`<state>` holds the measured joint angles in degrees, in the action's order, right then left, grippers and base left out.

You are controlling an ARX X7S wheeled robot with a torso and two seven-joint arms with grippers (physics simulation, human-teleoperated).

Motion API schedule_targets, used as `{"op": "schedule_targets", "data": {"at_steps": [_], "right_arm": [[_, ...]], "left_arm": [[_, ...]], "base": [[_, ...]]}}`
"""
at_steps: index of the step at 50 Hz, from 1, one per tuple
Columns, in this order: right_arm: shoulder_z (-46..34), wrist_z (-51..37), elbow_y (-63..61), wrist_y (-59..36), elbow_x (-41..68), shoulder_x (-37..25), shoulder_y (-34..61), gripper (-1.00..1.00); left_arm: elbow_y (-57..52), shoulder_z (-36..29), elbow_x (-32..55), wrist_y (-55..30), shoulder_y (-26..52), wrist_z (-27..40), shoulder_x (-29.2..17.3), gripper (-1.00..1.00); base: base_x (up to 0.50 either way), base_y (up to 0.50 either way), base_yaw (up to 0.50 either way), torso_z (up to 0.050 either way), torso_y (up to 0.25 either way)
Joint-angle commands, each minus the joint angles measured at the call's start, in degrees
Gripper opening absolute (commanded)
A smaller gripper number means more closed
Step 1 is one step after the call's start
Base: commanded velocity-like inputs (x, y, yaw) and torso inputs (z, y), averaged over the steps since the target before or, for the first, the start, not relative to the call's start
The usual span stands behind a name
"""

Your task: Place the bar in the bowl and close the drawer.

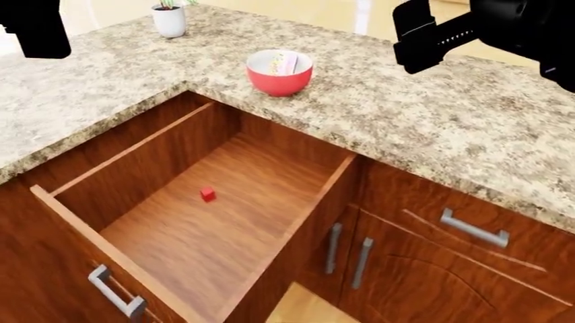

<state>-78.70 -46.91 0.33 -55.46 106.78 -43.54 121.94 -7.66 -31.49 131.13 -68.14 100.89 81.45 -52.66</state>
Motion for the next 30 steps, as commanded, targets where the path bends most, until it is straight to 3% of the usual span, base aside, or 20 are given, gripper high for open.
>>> {"op": "schedule_targets", "data": {"at_steps": [1,30], "right_arm": [[0.13,-0.37,-0.61,-0.33,-0.16,-0.05,-0.24,1.0],[0.55,-0.12,-1.27,-1.01,0.03,0.09,-1.13,1.0]], "left_arm": [[-0.24,-0.74,0.42,0.56,0.64,-0.09,-0.41,1.0],[-0.45,-2.35,-0.03,1.58,1.46,-1.07,-0.82,1.0]], "base": [[-0.03,-0.02,0.5,0.0,0.0],[-0.03,-0.02,0.5,0.0,0.0]]}}
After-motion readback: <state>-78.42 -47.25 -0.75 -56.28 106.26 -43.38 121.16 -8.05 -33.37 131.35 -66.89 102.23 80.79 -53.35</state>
